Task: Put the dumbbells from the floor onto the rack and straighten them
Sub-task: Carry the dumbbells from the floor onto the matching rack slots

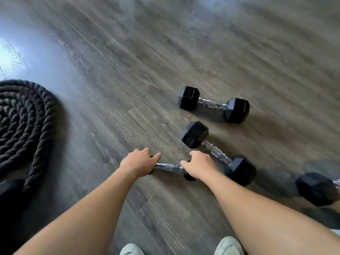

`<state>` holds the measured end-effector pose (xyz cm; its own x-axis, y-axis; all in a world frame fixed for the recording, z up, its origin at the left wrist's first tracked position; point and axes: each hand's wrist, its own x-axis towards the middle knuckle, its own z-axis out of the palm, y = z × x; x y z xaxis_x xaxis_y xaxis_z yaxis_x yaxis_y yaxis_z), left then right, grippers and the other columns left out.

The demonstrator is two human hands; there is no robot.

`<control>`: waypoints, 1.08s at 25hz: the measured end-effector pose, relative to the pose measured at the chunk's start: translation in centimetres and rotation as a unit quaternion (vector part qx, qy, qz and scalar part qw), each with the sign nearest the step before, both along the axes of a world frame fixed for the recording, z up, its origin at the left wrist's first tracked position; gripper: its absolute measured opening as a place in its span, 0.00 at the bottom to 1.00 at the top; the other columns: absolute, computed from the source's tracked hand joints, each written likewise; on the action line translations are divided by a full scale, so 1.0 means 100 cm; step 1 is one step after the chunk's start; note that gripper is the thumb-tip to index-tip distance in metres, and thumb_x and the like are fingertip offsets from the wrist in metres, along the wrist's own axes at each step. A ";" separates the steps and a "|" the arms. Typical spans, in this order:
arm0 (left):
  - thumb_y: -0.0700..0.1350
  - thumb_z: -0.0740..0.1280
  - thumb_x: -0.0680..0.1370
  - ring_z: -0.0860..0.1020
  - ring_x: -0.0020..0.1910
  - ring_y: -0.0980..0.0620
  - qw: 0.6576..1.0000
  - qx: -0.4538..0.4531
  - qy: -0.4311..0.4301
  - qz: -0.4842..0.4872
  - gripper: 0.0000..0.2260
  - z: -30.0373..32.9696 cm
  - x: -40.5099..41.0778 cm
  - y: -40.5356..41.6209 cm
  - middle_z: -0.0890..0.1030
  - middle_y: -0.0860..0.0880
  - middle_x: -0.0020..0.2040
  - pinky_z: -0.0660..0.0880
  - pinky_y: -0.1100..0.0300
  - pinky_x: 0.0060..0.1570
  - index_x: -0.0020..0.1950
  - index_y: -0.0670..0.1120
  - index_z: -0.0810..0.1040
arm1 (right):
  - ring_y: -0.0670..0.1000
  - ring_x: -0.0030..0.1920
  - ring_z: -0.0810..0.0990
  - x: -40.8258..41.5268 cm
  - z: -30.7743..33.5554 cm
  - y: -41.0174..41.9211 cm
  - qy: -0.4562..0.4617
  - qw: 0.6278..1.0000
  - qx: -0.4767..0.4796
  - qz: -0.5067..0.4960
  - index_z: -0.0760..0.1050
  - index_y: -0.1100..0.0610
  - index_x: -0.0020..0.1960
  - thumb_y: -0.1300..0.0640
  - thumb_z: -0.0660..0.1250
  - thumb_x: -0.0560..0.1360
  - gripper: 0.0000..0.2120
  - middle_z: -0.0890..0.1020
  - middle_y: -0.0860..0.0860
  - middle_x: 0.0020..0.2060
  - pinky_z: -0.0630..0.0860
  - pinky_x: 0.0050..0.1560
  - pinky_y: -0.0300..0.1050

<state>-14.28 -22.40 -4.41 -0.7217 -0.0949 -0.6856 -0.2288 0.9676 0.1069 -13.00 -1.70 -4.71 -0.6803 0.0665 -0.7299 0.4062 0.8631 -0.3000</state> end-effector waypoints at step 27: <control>0.46 0.65 0.75 0.79 0.43 0.40 0.969 0.155 0.167 0.096 0.07 0.251 -0.036 0.071 0.80 0.44 0.37 0.81 0.49 0.36 0.38 0.44 0.74 | 0.58 0.44 0.78 -0.012 0.224 0.075 0.157 0.973 -0.046 -0.165 0.73 0.52 0.39 0.44 0.65 0.77 0.13 0.80 0.56 0.45 0.67 0.41 0.46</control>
